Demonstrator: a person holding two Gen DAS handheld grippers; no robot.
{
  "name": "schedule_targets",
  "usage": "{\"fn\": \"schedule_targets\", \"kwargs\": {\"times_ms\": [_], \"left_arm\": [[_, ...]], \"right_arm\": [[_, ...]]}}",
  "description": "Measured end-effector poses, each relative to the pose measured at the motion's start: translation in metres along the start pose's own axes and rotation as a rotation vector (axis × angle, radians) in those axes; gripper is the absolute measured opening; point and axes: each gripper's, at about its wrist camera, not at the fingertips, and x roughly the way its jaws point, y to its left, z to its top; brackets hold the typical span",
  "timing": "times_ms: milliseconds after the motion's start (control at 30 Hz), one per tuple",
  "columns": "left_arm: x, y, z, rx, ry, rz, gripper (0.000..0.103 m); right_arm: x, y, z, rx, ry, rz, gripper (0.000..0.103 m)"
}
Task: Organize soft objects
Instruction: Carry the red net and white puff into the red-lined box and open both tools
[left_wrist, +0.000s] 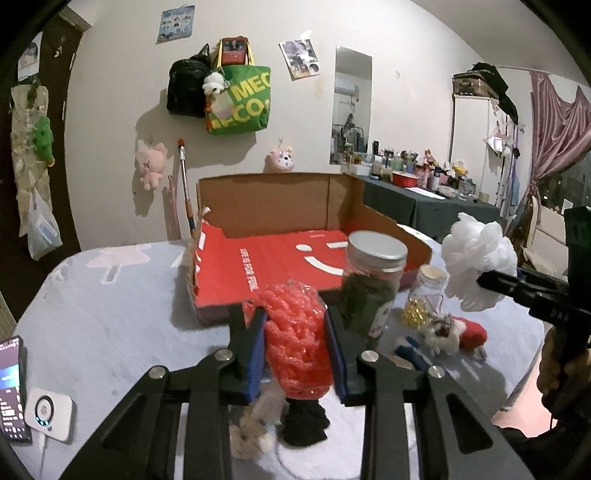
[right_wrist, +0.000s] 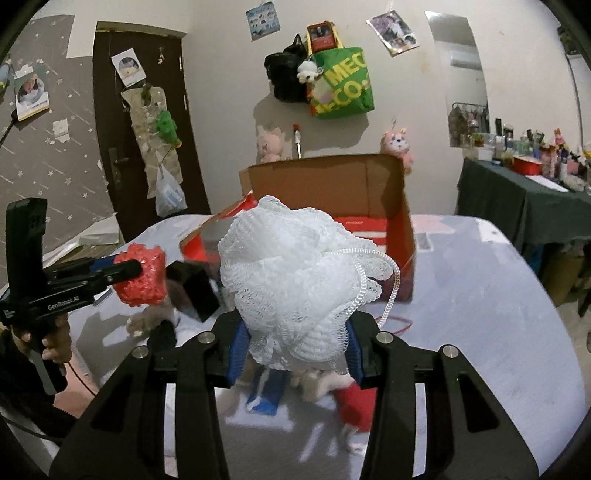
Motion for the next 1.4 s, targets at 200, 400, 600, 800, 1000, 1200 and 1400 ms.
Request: {"fn": "schedule_targets", "kwargs": {"times_ms": [200, 400, 600, 800, 1000, 1200, 1400], "left_arm": [[0.003, 0.006, 0.019, 0.017, -0.020, -0.011, 0.027], [0.013, 0.009, 0.036, 0.047, -0.019, -0.032, 0.020], [0.023, 0.011, 0.037, 0.049, 0.004, -0.040, 0.016], [0.023, 0.015, 0.044, 0.038, 0.003, -0.044, 0.016], [0.030, 0.014, 0.073, 0.070, -0.023, -0.059, 0.015], [0.062, 0.017, 0.113, 0.103, 0.007, -0.093, 0.015], [0.122, 0.017, 0.140, 0.150, 0.099, -0.113, 0.015]], "right_arm": [[0.002, -0.011, 0.021, -0.015, -0.018, -0.009, 0.041], [0.015, -0.017, 0.040, -0.039, -0.006, -0.006, 0.041], [0.021, -0.014, 0.050, -0.065, -0.013, -0.001, 0.041], [0.025, -0.014, 0.055, -0.070, -0.012, 0.004, 0.041], [0.037, -0.014, 0.082, -0.111, -0.003, -0.004, 0.041], [0.088, -0.025, 0.120, -0.152, 0.114, -0.007, 0.041], [0.156, -0.035, 0.141, -0.142, 0.256, -0.007, 0.041]]}}
